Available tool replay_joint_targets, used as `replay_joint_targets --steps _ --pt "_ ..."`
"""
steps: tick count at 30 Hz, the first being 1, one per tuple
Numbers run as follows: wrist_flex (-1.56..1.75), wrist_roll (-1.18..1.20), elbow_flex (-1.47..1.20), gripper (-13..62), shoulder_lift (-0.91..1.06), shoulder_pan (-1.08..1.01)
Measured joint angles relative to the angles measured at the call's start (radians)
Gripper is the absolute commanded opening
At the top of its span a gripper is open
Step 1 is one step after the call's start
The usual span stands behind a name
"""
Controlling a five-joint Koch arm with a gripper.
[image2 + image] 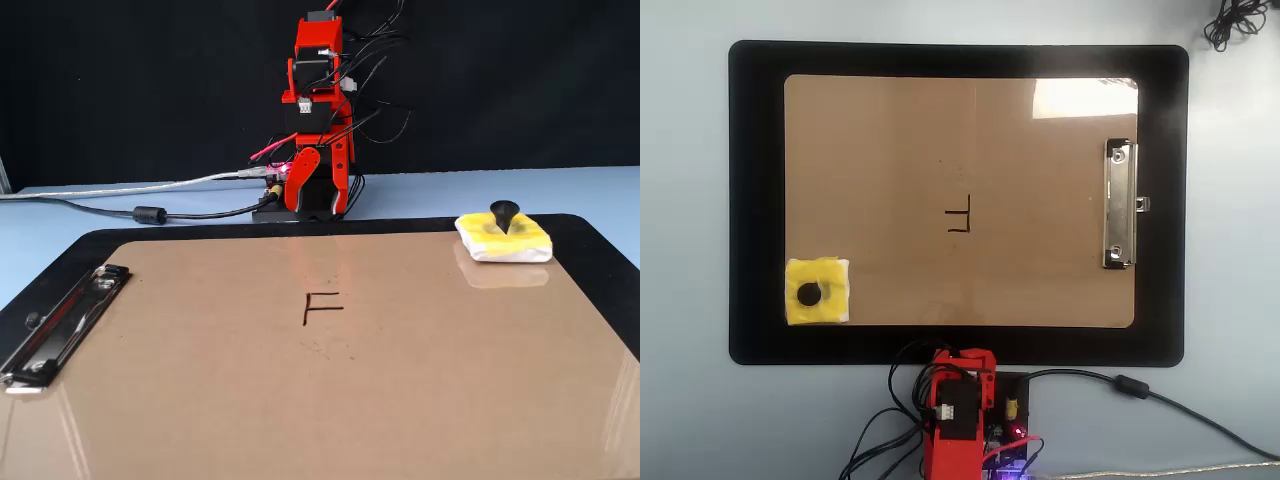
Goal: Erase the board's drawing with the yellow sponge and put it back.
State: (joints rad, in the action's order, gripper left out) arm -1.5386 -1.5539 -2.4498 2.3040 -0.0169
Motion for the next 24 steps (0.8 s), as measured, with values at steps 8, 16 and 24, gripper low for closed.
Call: replay_joint_targets --steps 8,16,24 --pt "0.000 0.000 0.000 34.5 0.000 0.000" --pt "0.000 0.000 -0.003 34.1 0.000 0.000" --pt "-0.060 0.000 0.288 33.7 0.000 0.057"
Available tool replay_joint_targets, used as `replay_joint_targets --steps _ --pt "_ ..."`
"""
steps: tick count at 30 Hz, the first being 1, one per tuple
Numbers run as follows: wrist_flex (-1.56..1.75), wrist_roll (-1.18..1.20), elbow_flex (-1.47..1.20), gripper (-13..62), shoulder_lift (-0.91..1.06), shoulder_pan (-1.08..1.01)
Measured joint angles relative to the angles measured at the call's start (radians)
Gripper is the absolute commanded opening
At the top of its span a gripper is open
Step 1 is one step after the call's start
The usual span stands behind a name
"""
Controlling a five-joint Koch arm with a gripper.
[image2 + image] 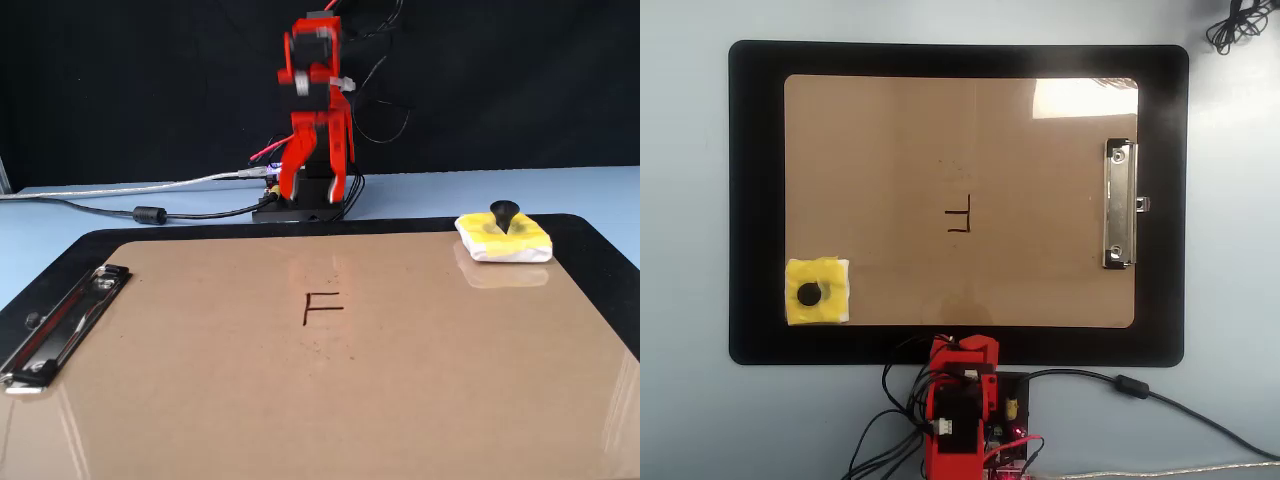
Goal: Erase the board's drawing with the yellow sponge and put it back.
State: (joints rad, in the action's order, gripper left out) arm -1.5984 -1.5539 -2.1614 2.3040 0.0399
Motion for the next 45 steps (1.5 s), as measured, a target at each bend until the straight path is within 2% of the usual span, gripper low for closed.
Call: replay_joint_targets --steps 3,6,11,16,20,24,45 --pt "0.055 0.000 0.242 33.8 -0.005 0.219" --pt "0.192 0.000 0.255 33.8 -0.005 0.422" --pt "0.583 -0.041 0.054 33.6 -0.009 0.712" --pt "1.132 -0.077 -0.190 33.1 -0.055 0.951" --pt "1.506 -0.078 -0.336 33.2 -0.127 1.025" --pt "1.704 -0.078 -0.379 33.2 -0.202 1.066" --pt "1.965 -0.018 -0.377 33.2 -0.578 1.060"
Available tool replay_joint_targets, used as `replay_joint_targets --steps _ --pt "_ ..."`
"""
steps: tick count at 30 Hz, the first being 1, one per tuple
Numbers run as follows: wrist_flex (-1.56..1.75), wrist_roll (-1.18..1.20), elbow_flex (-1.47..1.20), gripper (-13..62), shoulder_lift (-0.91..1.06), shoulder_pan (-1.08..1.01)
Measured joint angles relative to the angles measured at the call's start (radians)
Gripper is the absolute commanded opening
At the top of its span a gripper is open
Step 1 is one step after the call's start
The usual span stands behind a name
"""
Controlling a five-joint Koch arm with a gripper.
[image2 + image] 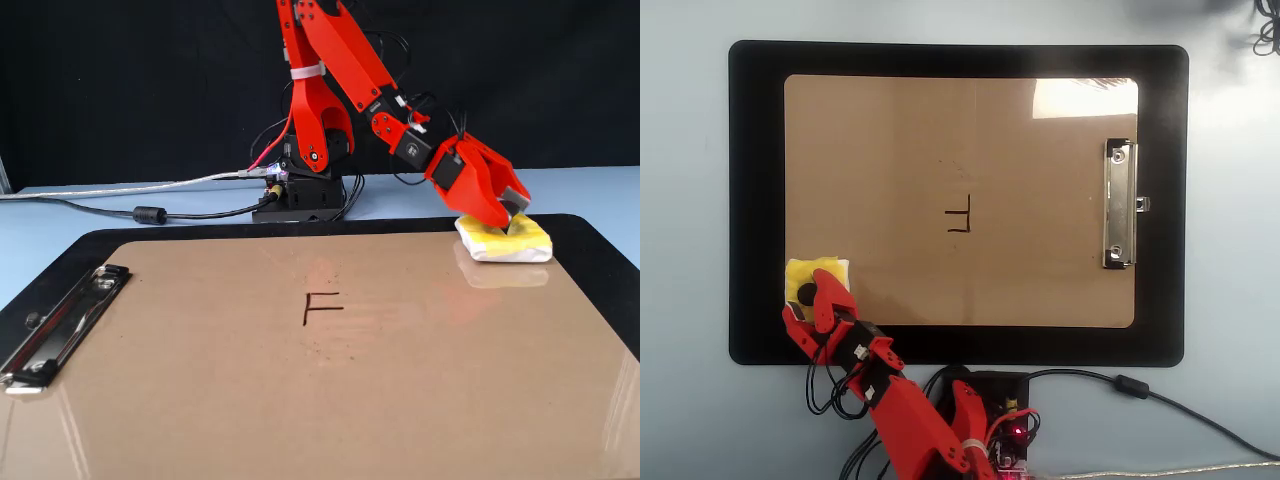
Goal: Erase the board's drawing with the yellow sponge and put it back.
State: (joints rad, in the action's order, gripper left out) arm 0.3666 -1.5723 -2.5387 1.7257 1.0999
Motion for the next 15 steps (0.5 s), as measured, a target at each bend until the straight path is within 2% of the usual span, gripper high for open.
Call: replay_joint_targets --steps 3,6,15 --pt "0.020 0.005 0.002 32.7 -0.038 -0.002" --pt "0.025 0.006 0.002 27.6 -0.038 -0.002" --pt "0.034 0.011 -0.021 -5.8 -0.038 -0.075"
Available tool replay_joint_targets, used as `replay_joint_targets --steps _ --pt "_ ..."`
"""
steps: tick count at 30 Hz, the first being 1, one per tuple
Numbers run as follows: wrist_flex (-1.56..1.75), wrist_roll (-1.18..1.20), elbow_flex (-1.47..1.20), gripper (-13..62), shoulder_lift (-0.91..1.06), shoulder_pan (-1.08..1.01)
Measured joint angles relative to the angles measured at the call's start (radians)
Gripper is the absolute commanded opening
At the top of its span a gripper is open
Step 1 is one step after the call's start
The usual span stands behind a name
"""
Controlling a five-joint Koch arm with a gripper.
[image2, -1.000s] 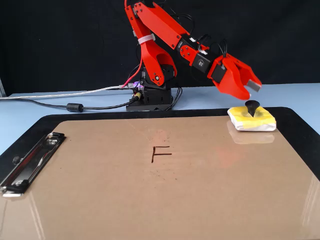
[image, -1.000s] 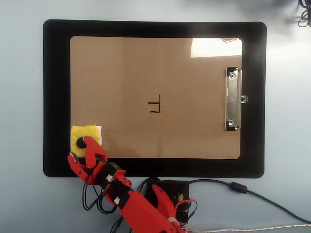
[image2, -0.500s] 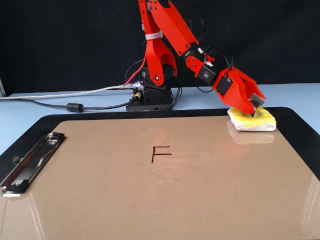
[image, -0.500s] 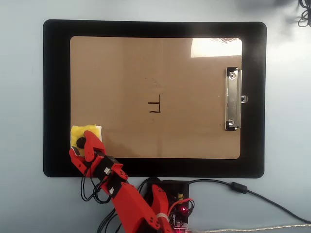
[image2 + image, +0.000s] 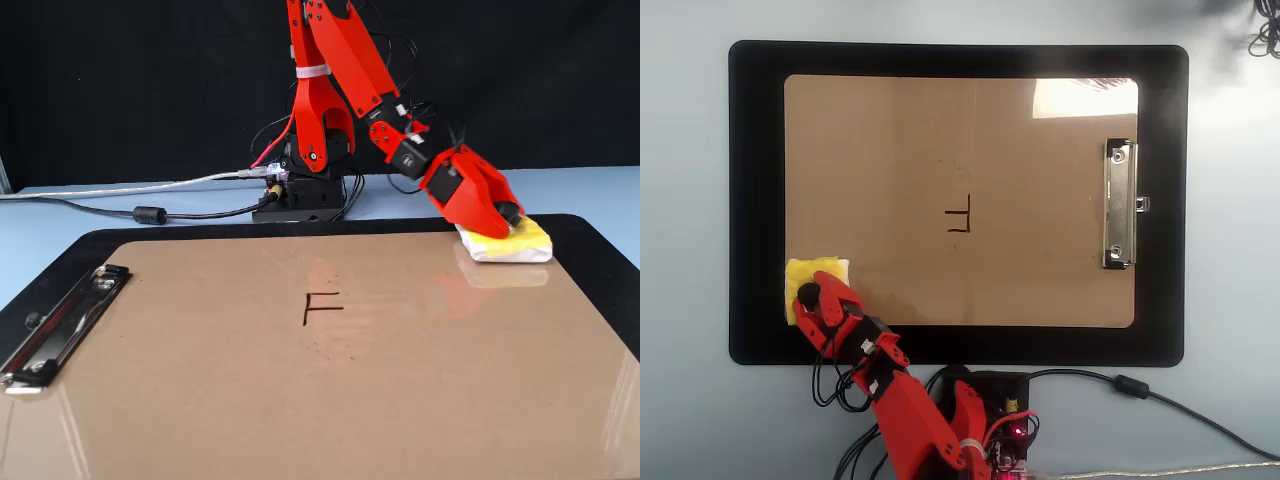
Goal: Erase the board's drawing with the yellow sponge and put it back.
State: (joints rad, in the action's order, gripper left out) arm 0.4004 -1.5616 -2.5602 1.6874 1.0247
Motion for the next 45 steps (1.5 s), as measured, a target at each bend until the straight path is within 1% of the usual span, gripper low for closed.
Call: replay_joint_targets --steps 1,10,14,16,17,20,21,22,24,25,27,29,32,34,42,45 --pt "0.005 0.000 -0.002 -8.2 0.000 -0.006" --pt "0.006 -0.002 -0.002 -8.2 0.009 -0.026" --pt "-0.025 -0.025 0.005 -8.2 0.104 -0.054" --pt "-0.163 -0.066 0.063 -8.2 0.175 -0.080" --pt "-0.307 -0.103 0.124 -8.2 0.245 -0.112" --pt "-0.621 -0.158 0.262 -8.2 0.374 -0.184" --pt "-0.798 -0.169 0.319 -8.2 0.442 -0.238" --pt "-0.907 -0.169 0.348 -8.2 0.480 -0.276" --pt "-1.104 -0.170 0.396 -8.2 0.529 -0.385" --pt "-1.226 -0.170 0.416 -8.2 0.541 -0.486" --pt "-1.304 -0.164 0.416 -8.2 0.548 -0.612" --pt "-1.310 -0.115 0.417 -8.2 0.549 -0.769" --pt "-1.298 -0.035 0.416 -8.2 0.535 -0.908" --pt "-1.230 0.005 0.399 -8.2 0.505 -1.002" --pt "-0.839 0.015 0.247 -8.2 0.337 -1.025" --pt "-0.801 0.018 0.161 -8.2 0.336 -1.026"
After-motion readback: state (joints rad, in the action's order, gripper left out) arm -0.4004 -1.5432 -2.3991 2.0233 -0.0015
